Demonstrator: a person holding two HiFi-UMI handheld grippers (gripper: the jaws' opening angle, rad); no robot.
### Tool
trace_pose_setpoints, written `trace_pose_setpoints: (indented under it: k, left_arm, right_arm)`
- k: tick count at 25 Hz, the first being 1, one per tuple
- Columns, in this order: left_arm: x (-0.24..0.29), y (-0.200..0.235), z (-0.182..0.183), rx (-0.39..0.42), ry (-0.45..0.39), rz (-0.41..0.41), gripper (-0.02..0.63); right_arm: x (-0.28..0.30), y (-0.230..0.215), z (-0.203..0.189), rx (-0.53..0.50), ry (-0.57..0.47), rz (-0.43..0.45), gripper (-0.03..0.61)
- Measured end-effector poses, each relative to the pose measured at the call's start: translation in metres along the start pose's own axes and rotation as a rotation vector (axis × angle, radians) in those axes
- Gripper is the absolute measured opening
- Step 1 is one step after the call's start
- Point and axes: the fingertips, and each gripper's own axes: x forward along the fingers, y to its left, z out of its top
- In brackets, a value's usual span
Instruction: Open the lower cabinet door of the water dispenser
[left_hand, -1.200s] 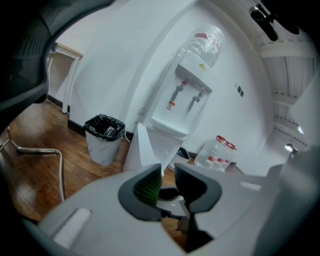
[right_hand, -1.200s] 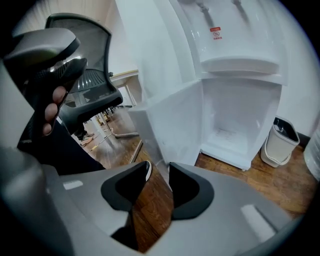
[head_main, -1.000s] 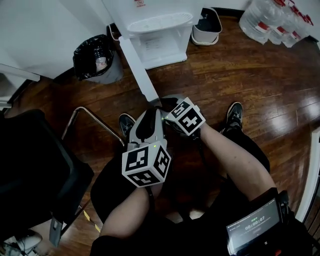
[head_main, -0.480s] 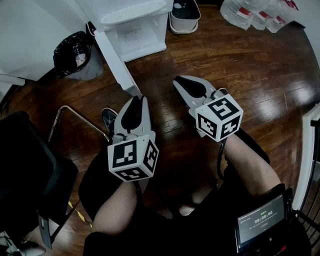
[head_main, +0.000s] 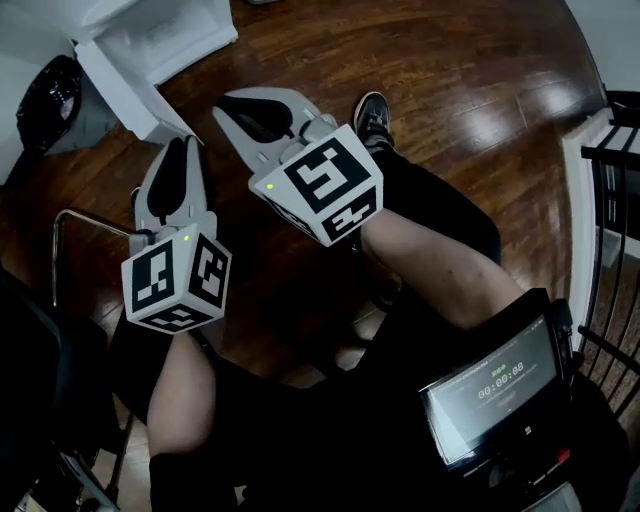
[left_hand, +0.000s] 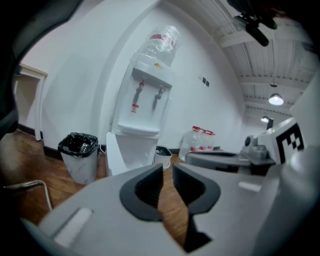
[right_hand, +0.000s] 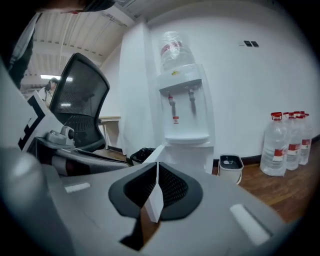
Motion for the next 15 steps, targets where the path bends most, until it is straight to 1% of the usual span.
trace_pose_setpoints:
  k: [2,5,9,12,14,15]
  left_arm:
    - [0.005,-0.004,-0.001,0.005,0.011,-0.003,0.081]
    - [0.009,-0.007,-0.005,0.011,0.008,-0.01,0.078]
    - [0.005,-0.008,-0.012,0.069,-0.023,0.002,0.077]
    - [0.005,-0.006,-0.028,0.056,-0.008,0.021,0.058]
    - [0.006,0.0,-0.034,0.043,-0.002,0.031,0.032]
    - [0.007,0.004,-0.036,0.037,0.0,0.033,0.032]
  right_arm:
    - [0.005,0.001,0.002,0.0,0.002,0.031,0.015]
    - [0.007,0.001,0.002,-0.017,-0.006,0.046,0.015]
    - [0.0,-0.005,0.002,-0.008,-0.041,0.043,0.015]
    - [-0.011,-0.017,-0.009,-0.019,-0.016,0.021,0.015]
    - [-0.013,-0.022,-0.013,-0.014,-0.001,0.007,0.015]
    - [-0.011,-0.023,-0.013,-0.006,0.001,0.003,0.015]
